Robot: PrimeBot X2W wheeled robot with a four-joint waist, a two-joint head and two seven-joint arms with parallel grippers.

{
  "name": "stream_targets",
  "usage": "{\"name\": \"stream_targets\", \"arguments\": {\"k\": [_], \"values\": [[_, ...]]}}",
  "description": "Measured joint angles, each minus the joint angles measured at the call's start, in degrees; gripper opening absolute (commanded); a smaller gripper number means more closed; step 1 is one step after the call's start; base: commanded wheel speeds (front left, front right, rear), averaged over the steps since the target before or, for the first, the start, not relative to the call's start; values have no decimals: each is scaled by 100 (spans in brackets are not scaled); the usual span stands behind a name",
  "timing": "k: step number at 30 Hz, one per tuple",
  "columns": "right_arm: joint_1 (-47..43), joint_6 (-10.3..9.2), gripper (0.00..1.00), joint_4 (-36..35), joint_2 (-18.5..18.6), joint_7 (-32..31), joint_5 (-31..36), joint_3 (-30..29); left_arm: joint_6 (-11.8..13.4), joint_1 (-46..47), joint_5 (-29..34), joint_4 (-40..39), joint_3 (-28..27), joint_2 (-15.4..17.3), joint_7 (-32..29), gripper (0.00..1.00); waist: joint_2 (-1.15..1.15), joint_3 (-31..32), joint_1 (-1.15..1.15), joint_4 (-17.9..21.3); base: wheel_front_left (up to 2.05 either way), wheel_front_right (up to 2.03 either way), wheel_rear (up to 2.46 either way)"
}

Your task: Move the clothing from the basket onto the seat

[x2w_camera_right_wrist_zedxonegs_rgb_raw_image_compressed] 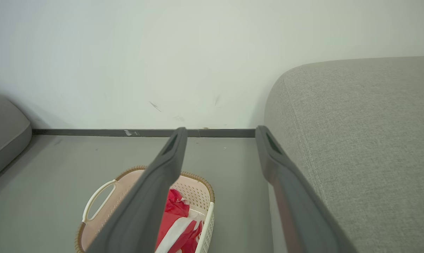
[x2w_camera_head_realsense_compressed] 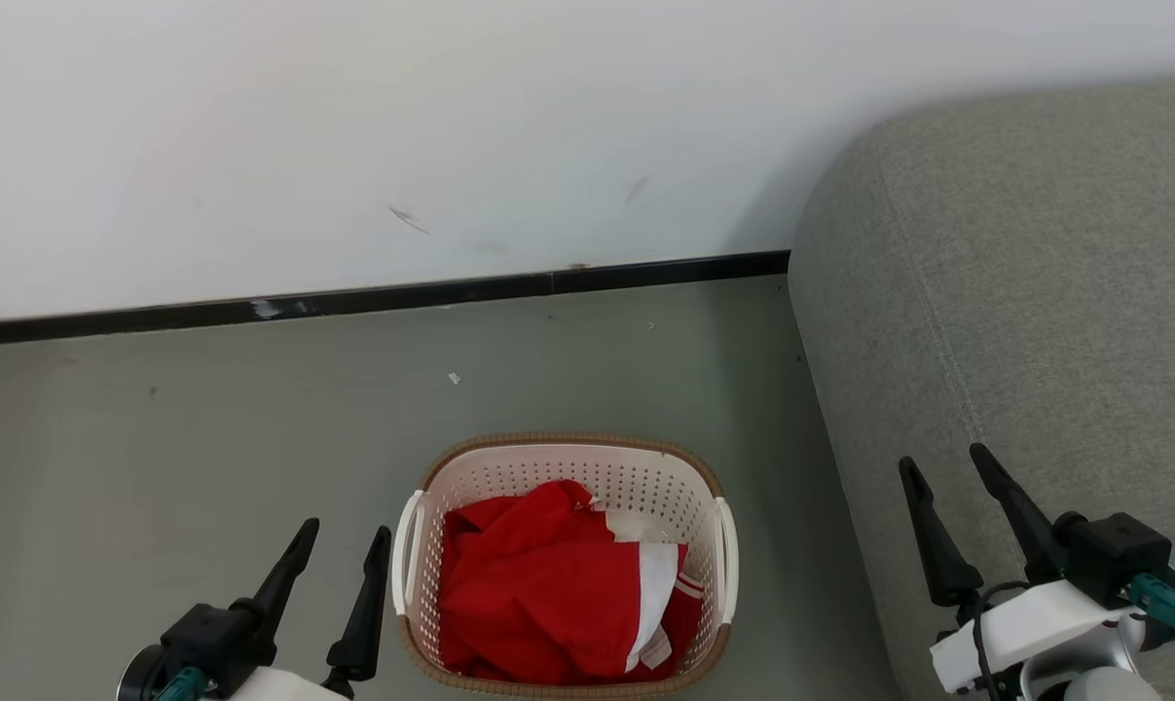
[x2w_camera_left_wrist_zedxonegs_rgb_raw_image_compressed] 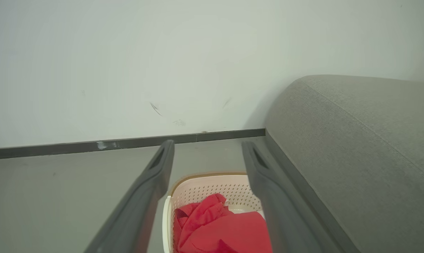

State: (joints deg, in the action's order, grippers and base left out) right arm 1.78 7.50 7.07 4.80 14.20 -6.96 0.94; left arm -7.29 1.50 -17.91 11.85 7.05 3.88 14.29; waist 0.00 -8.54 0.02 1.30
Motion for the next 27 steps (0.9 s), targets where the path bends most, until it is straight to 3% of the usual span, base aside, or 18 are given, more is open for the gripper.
{"name": "stream_targets", "arguments": {"k": [27], "values": [[755,0,100,-171,27,0,0,145,0,890,96,257,645,38,0,100,0,-1200,0,26,0,0,0]]}}
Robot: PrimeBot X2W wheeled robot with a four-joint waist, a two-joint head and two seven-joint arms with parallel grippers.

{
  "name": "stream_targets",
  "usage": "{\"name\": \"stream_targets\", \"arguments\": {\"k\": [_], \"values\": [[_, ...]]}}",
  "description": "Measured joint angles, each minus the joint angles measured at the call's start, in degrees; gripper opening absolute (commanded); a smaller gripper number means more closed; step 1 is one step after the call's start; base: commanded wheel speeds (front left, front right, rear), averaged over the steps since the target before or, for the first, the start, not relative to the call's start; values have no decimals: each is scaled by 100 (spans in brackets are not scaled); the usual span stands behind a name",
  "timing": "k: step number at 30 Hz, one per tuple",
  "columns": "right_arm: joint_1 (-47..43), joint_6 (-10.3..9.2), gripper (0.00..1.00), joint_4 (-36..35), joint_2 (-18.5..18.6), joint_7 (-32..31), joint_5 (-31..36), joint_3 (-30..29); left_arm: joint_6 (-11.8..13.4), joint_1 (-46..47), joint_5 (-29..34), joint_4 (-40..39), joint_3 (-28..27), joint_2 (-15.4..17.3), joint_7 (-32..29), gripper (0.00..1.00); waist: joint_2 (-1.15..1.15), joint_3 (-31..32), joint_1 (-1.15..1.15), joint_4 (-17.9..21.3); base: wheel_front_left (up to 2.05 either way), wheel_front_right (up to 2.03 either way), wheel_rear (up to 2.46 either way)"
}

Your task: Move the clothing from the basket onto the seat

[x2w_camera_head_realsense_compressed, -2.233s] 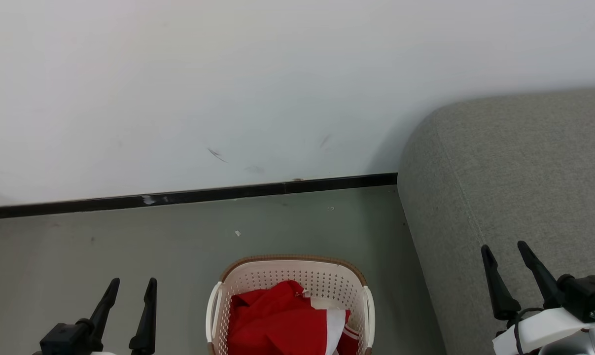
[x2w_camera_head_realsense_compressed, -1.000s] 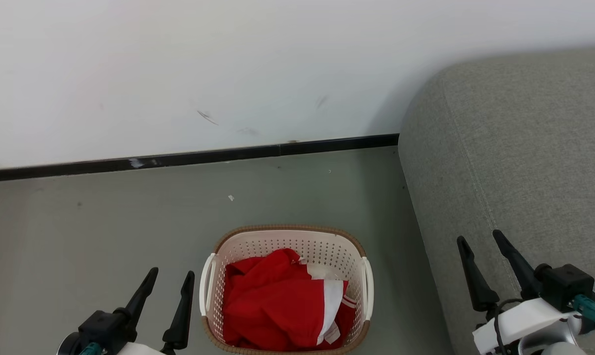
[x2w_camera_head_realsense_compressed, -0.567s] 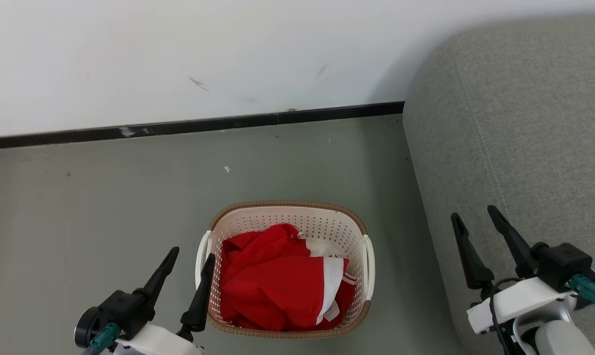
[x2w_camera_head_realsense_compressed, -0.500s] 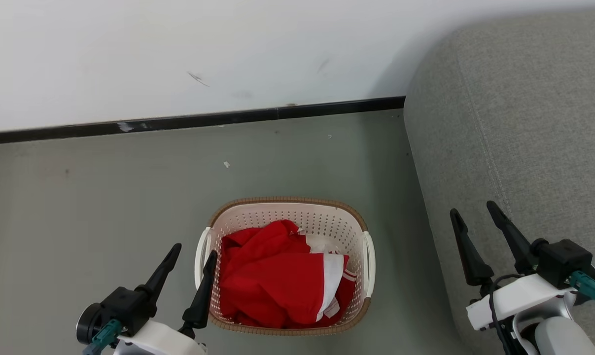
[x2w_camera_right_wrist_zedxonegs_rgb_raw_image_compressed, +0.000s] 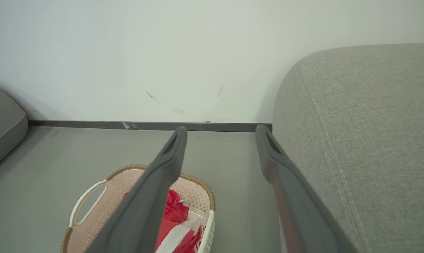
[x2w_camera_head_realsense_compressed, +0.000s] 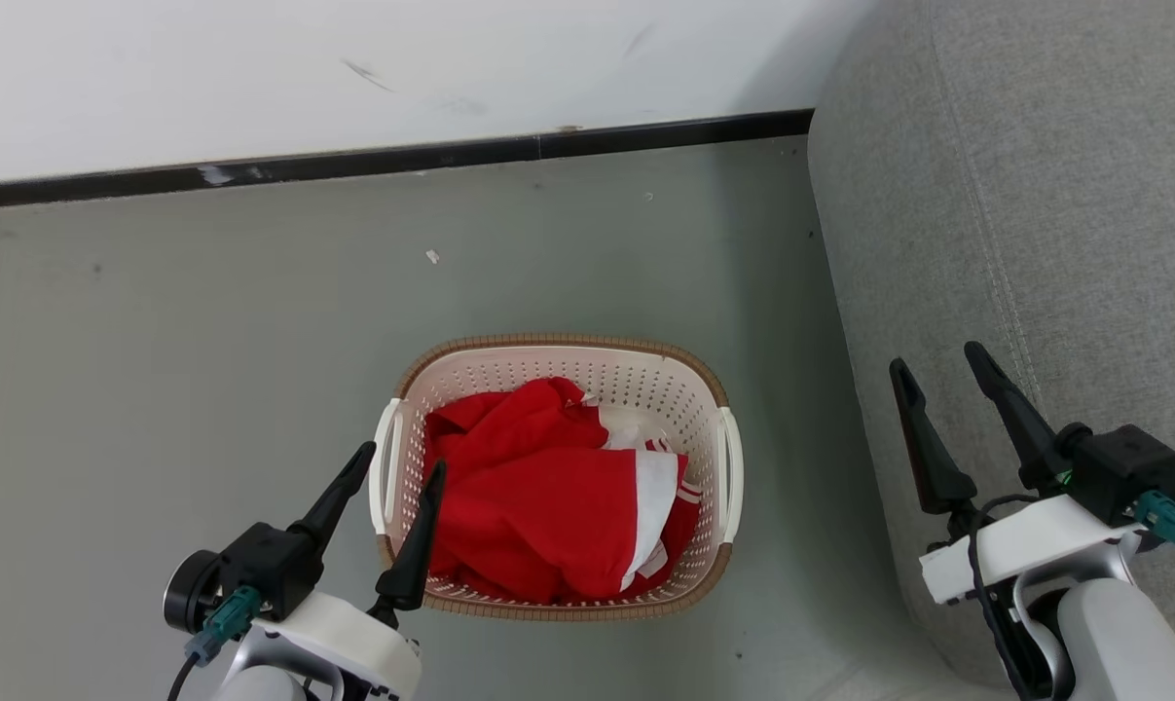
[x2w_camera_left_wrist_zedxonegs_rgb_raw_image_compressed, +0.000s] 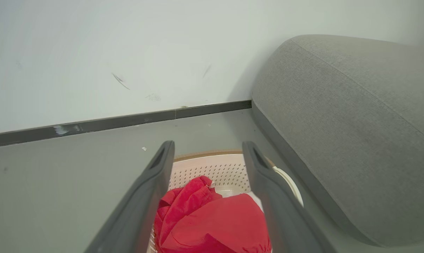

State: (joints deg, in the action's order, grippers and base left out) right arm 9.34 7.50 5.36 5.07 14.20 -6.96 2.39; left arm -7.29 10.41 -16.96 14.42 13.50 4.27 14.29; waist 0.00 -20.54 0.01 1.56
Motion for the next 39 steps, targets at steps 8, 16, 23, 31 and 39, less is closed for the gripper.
{"name": "stream_targets", "arguments": {"k": [8,16,23,31,39], "values": [[263,0,100,-75,7,0,0,37,0,309,21,158,136,12,1,100,0,-358,0,20,0,0,0],[563,0,100,-121,30,0,1,62,0,564,142,464,198,7,-14,100,0,-712,0,35,0,0,0],[779,0,100,-155,34,0,53,94,0,851,199,633,256,-5,-171,100,0,-1010,0,48,0,0,0],[997,0,100,-169,55,0,53,96,1,1156,199,797,358,-54,-461,100,0,-1326,0,61,0,0,0],[1184,0,100,-175,56,0,53,103,8,1493,256,992,515,-102,-725,100,0,-1645,0,94,0,0,0]]}}
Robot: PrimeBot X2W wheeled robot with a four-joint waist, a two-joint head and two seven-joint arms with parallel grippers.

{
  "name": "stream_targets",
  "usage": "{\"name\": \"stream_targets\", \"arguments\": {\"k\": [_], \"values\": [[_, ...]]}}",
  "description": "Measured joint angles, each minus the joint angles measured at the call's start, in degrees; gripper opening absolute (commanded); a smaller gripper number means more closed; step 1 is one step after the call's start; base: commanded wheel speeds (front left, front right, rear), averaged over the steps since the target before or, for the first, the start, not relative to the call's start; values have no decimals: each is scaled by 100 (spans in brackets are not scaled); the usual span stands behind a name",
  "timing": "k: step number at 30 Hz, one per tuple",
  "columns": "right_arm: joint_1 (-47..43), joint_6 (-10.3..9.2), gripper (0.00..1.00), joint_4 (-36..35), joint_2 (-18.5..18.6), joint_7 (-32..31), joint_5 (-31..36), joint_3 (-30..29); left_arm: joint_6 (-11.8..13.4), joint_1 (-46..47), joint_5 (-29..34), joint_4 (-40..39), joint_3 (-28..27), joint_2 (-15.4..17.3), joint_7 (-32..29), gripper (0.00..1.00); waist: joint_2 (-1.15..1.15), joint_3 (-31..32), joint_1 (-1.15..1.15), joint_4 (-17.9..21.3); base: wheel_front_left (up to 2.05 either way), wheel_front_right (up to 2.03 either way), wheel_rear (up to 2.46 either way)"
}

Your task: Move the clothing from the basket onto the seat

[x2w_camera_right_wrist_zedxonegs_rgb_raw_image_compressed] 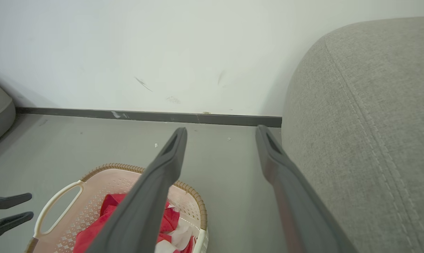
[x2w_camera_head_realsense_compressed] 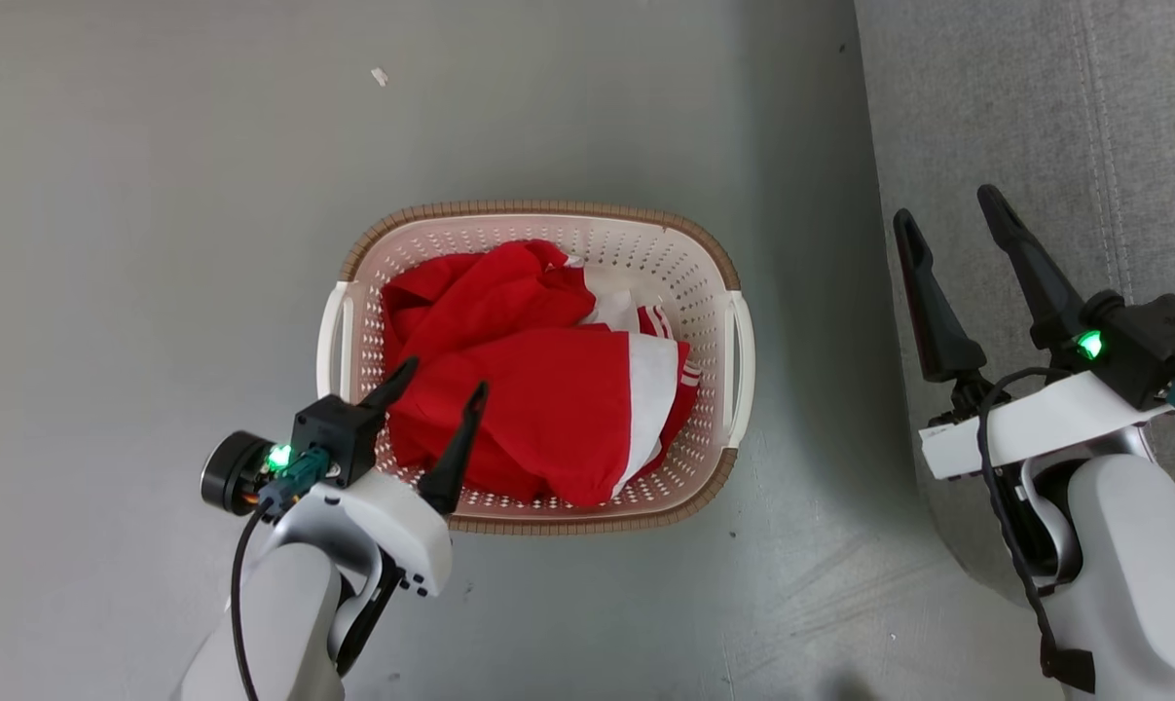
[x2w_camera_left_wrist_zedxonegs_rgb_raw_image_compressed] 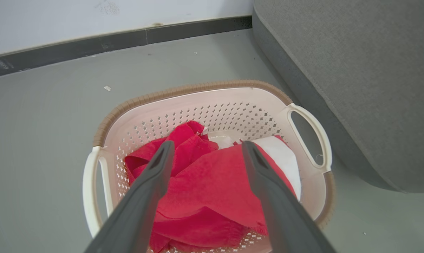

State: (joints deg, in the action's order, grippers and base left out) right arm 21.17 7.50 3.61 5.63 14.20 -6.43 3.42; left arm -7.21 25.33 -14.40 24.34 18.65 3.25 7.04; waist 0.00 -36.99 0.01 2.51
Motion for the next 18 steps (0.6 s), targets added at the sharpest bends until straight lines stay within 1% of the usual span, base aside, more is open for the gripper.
{"name": "stream_targets", "arguments": {"k": [7,18], "values": [[181,0,100,-18,-1,1,0,-5,51,263,58,140,101,-36,-210,100,0,-203,0,44,0,0,0],[318,0,100,-46,-25,1,0,44,86,432,97,435,276,-70,-505,100,0,-444,0,133,0,0,0]]}}
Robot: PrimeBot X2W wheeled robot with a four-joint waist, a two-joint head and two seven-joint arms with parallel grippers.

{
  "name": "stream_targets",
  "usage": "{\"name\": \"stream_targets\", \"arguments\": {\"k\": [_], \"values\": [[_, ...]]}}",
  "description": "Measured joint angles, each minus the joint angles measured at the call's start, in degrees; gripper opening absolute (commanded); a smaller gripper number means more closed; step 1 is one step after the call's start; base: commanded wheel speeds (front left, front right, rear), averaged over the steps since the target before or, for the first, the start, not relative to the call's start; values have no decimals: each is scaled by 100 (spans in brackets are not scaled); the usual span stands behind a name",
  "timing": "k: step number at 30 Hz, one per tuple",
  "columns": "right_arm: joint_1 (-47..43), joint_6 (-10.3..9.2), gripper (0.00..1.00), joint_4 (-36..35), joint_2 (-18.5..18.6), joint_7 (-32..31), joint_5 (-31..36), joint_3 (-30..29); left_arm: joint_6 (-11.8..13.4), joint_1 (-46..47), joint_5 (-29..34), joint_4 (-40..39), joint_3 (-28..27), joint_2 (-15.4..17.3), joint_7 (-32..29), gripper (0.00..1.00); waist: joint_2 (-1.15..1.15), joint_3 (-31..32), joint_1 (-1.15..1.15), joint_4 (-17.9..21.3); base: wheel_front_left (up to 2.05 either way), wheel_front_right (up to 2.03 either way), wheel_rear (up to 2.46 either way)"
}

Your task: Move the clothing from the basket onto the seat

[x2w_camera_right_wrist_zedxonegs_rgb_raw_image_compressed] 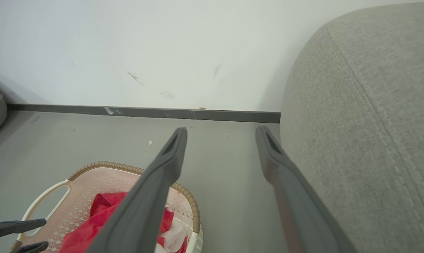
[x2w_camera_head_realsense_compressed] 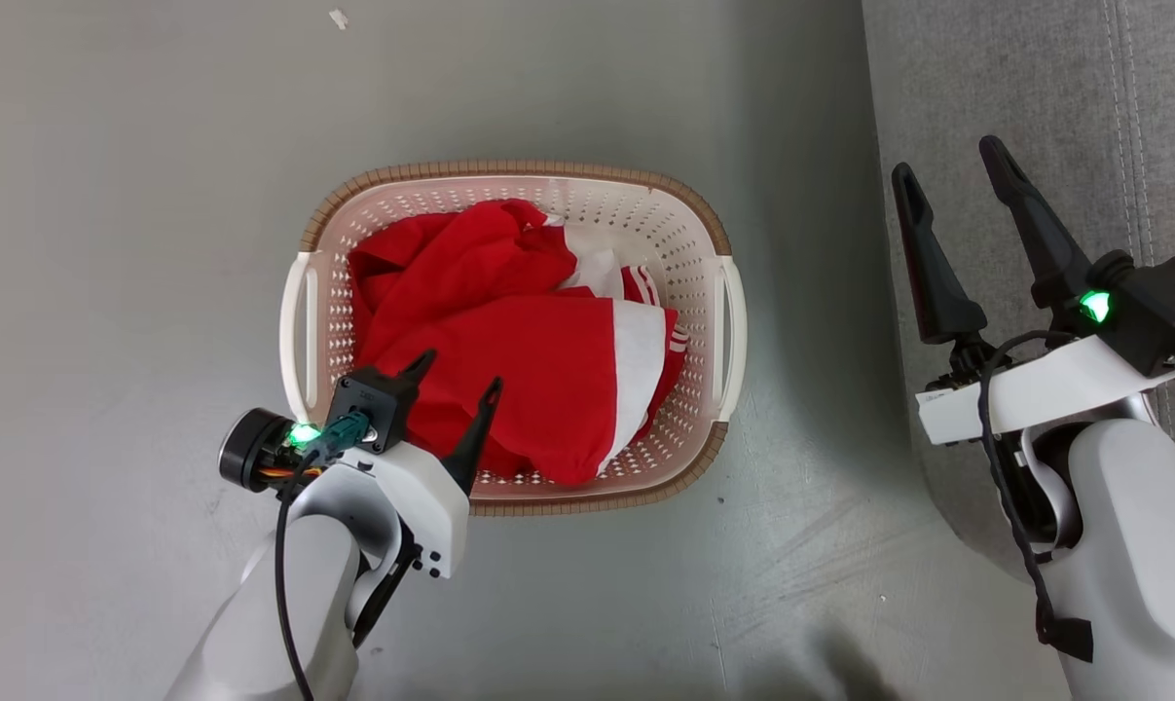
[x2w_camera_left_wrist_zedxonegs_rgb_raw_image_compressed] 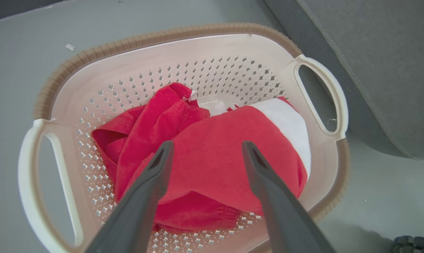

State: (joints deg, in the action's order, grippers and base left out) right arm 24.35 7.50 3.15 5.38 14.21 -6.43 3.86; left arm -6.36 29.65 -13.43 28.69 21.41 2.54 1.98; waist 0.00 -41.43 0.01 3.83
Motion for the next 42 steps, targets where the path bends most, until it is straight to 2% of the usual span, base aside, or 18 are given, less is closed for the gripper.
{"name": "stream_targets", "arguments": {"k": [8,16,42], "values": [[135,0,100,-14,-23,0,-1,31,25,156,-27,218,5,-16,-297,100,0,-167,0,90,0,0,0],[195,0,100,-20,-54,0,-2,51,159,292,-168,452,-21,-35,-532,100,0,-326,0,181,0,0,0],[435,2,100,-181,-170,51,-32,157,375,893,-322,776,12,-47,-801,100,0,-871,0,469,0,0,0]]}}
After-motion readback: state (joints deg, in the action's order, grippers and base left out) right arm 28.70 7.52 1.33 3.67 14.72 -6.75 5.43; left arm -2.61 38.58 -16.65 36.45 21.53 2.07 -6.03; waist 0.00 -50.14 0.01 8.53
